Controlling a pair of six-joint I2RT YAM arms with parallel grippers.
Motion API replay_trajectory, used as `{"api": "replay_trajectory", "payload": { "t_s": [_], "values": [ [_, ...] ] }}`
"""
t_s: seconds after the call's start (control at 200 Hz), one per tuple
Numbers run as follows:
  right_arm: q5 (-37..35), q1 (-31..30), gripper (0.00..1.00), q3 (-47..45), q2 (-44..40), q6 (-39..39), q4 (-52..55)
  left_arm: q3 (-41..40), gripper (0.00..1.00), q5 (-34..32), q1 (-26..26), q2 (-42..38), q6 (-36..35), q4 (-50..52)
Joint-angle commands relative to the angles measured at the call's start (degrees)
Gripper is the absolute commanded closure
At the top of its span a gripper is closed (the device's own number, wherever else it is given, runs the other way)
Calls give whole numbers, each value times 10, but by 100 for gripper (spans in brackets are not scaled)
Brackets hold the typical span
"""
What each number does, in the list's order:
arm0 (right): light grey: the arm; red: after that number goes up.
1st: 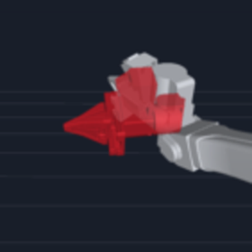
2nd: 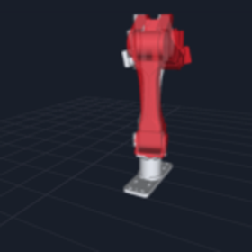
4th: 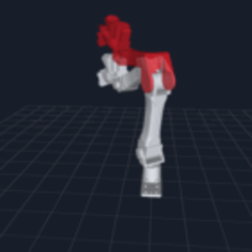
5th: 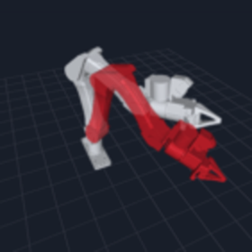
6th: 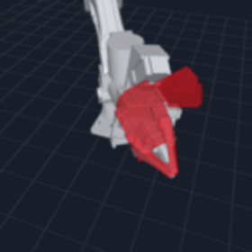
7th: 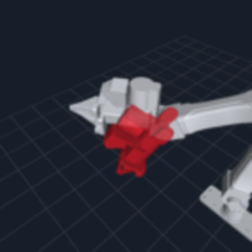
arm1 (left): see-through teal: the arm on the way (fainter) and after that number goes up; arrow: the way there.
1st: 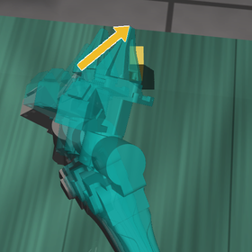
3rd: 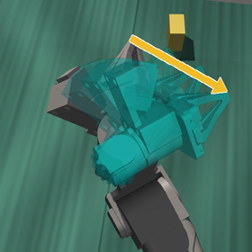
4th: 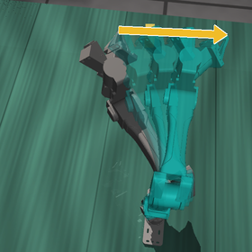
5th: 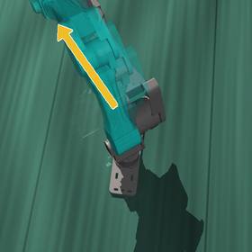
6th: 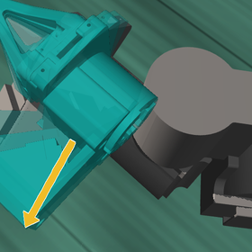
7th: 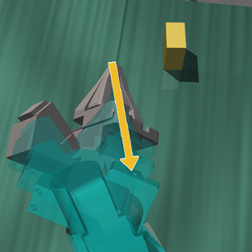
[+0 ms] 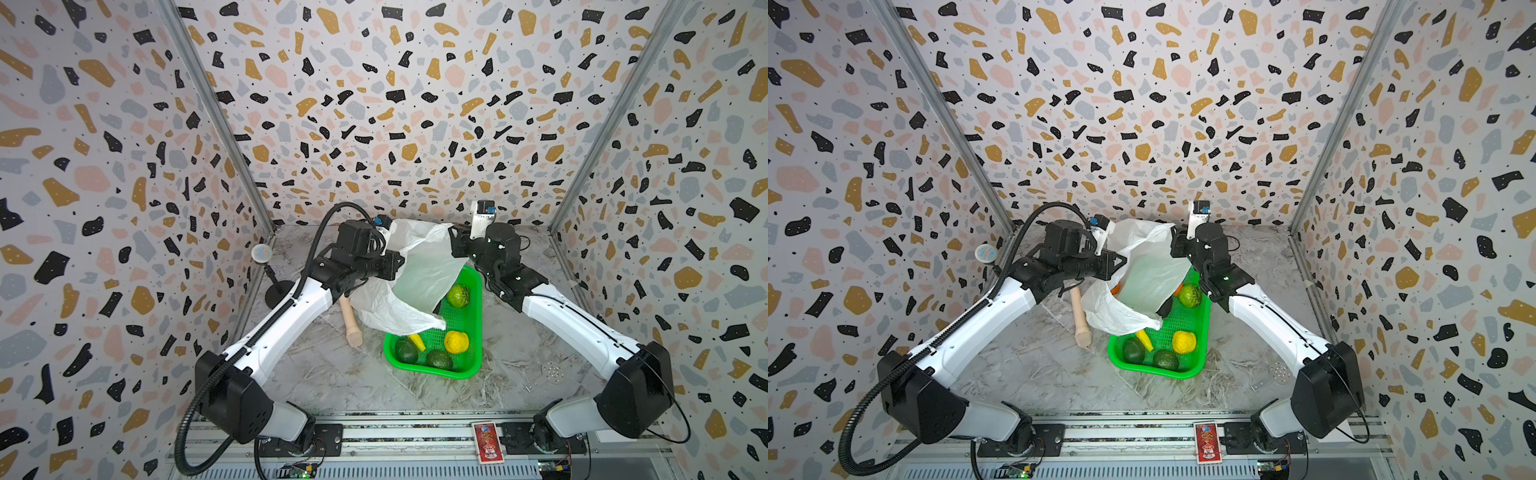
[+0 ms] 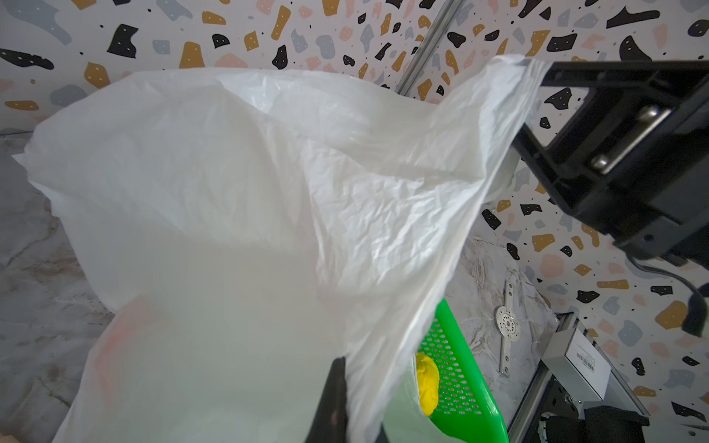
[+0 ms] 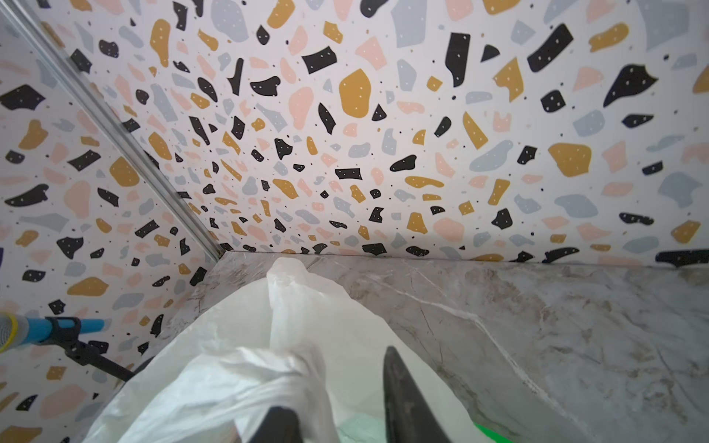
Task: Place the fruits into the plastic bag
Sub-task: Open the plastic bag at the top-center of the table, then pick up the fruit from the bin.
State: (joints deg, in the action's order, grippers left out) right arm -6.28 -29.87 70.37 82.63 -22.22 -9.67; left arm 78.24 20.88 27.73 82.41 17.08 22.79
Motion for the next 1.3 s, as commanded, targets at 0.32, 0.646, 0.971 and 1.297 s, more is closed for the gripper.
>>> {"api": "replay_trajectory", "payload": {
  "t_s": [0.32, 0.646, 0.971, 1.297],
  "values": [
    [125, 50, 25, -1, -90, 22, 29, 14, 100, 11, -15, 16, 23, -35],
    [115, 49, 21, -63, -244, 70, 109, 26, 100, 12, -15, 36, 34, -44],
    [178, -30, 23, -101, -269, 110, 292, 34, 100, 8, -15, 41, 35, -45],
    [61, -120, 19, -232, -250, 67, 355, 39, 100, -12, -15, 41, 30, -36]
  ]
}}
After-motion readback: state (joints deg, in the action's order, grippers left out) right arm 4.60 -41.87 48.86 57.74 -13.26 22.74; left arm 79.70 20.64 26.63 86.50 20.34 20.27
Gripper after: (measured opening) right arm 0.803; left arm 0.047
